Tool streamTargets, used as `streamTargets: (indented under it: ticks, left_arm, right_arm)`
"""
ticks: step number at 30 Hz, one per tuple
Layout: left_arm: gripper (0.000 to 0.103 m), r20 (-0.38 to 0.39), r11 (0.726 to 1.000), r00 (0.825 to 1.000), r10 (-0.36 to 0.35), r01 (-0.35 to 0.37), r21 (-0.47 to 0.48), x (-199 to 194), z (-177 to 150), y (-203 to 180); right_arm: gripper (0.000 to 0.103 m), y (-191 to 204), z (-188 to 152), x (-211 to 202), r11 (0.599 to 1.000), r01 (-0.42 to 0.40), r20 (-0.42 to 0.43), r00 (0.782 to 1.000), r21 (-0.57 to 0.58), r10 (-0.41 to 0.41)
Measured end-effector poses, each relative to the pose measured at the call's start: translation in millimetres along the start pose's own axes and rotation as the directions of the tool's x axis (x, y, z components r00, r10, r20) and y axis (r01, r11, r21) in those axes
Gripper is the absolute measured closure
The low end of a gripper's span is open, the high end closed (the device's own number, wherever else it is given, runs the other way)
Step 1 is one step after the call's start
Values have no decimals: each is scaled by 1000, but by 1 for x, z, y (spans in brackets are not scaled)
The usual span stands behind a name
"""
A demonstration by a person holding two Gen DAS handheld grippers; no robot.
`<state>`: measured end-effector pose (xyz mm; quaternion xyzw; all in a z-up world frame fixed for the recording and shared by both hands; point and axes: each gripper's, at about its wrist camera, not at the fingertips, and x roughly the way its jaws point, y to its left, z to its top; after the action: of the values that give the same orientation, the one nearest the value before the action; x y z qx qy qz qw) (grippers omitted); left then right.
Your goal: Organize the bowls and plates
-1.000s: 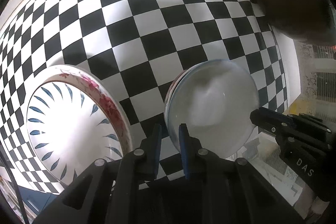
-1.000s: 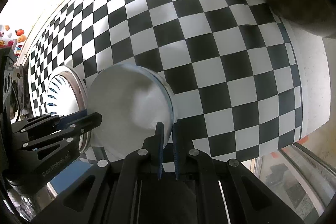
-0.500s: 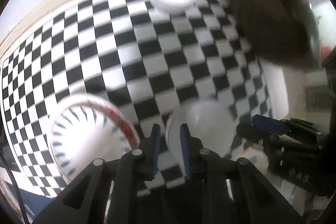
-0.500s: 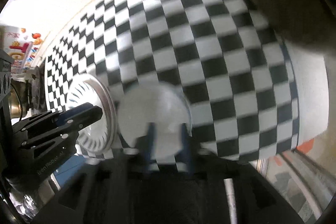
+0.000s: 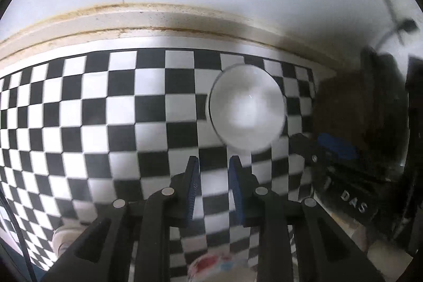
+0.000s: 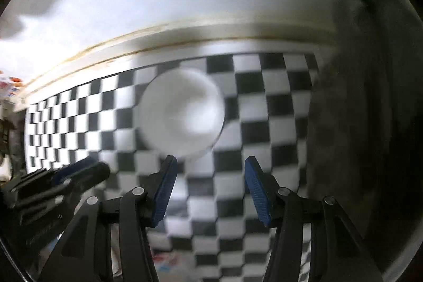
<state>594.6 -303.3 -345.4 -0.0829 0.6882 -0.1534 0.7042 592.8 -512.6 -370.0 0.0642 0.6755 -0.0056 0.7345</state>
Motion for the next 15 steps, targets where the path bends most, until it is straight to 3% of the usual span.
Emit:
streamTargets:
  ticks: [6,10,12,13,15]
  left_arm:
    - [82,-81,999,996,-25,22,-41,50,28,0]
    - [82,-102,998,994,-43,39,-45,71,37,1]
    - [83,-102,999,994,-38,34,-39,76,40,1]
    - [85,-100,999,994,-33,30,-39,78,41,2]
    - [89,-100,999,994,-33,29,-42,80,43,4]
  right_arm:
    - [61,3,57,50,994,88,-81,992,-60,-93]
    - [70,-3,74,77,994,81,-135,987,-68,-90]
    - [80,-5,80,86,995,74,-159,984,-64,-84]
    - [88,-7,83,91,997,52,-177,982,-56,-61]
    - [91,-9,87,96,999,11,-195,981,-35,-17]
